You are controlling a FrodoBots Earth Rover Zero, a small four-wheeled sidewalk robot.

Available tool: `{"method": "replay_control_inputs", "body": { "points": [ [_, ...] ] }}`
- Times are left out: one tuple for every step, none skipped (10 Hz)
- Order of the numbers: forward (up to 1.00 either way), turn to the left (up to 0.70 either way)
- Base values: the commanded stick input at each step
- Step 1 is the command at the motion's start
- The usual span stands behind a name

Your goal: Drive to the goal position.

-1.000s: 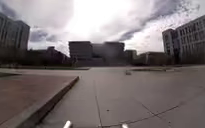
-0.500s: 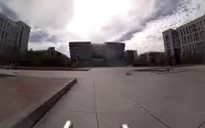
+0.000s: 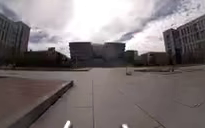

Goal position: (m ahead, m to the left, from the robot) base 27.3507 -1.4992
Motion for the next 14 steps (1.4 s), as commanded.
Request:
{"method": "replay_control_inputs", "body": {
  "points": [
    [1.00,0.00],
    [1.00,0.00],
    [1.00,0.00],
    [1.00,0.00],
    [1.00,0.00],
    [1.00,0.02],
    [1.00,0.04],
    [1.00,0.03],
    [1.00,0.03],
    [1.00,0.03],
    [1.00,0.03],
    [1.00,0.03],
    [1.00,0.03],
    [1.00,0.03]
  ]
}}
